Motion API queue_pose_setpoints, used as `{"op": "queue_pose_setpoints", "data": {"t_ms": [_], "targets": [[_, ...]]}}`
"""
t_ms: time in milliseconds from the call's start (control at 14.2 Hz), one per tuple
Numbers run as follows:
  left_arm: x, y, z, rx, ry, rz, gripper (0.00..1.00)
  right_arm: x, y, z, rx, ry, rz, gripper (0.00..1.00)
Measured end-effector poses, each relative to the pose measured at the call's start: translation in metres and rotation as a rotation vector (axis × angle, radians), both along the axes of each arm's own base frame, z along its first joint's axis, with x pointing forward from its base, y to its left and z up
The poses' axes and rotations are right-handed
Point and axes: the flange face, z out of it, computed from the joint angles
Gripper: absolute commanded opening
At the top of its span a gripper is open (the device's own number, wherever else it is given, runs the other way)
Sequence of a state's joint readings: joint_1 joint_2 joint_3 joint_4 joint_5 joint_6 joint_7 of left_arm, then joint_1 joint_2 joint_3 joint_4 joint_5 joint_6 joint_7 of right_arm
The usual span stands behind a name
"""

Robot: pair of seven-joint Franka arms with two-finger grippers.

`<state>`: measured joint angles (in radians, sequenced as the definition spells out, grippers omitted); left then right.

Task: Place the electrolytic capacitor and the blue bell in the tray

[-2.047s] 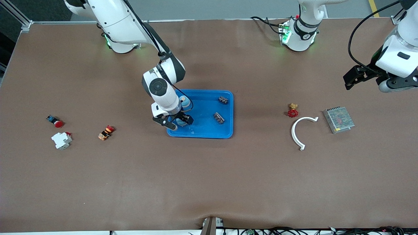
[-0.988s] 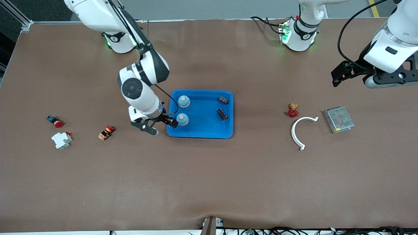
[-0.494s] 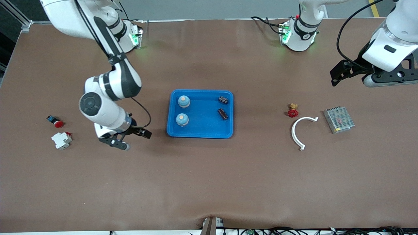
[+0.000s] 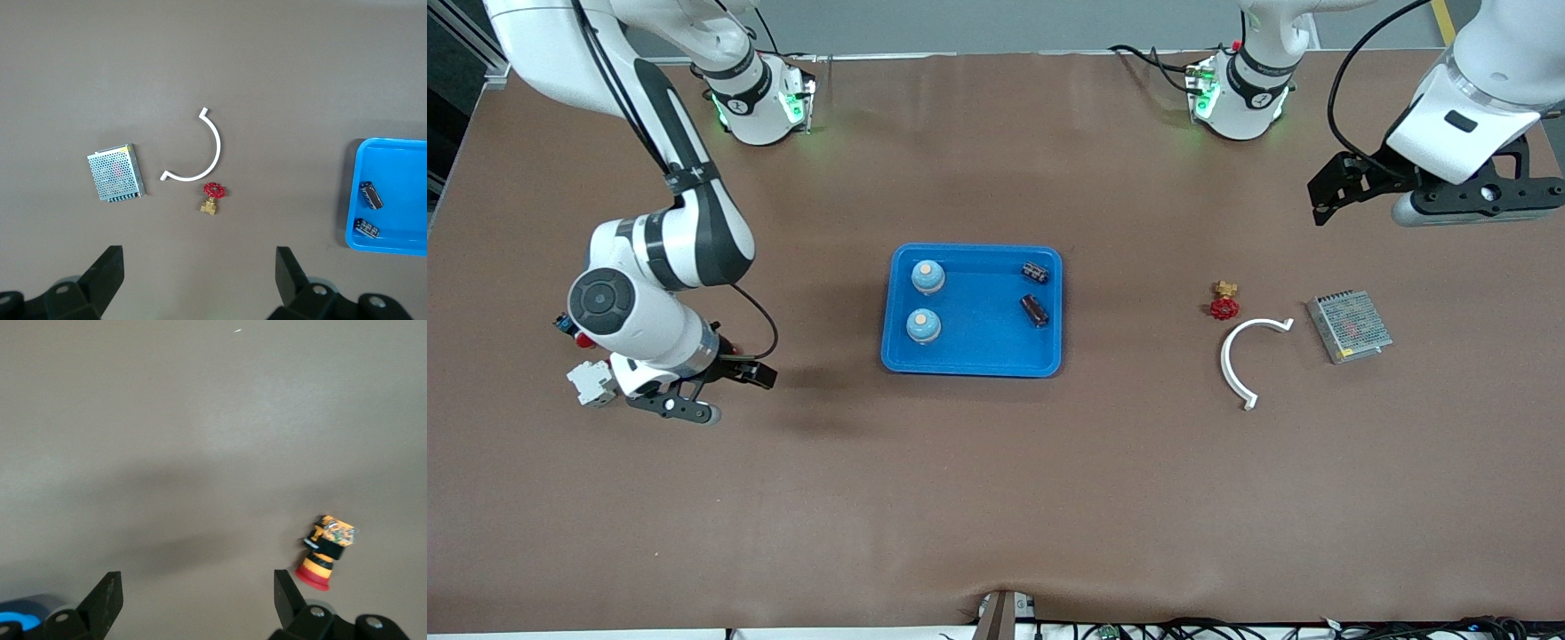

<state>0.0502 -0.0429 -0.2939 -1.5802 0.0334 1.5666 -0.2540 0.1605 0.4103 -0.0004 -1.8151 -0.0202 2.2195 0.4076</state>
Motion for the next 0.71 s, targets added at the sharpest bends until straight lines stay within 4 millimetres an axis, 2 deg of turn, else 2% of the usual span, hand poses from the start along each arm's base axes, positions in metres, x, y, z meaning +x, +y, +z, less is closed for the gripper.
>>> {"op": "queue_pose_setpoints", "data": {"t_ms": [212,494,706], "targets": [[0.002,0.008,0.0,0.001,0.002,-0.026,1.0,0.003,-0.01,0.011,0.01,-0.015,-0.011,1.0],[0.008,0.039,0.001,0.004,0.005,-0.047,1.0,0.001,-0.018,0.047,0.023,-0.042,0.031,1.0],[0.009,0.05,0.001,0.005,0.005,-0.044,1.0,-0.001,-0.037,0.072,0.025,-0.054,0.08,1.0]]}}
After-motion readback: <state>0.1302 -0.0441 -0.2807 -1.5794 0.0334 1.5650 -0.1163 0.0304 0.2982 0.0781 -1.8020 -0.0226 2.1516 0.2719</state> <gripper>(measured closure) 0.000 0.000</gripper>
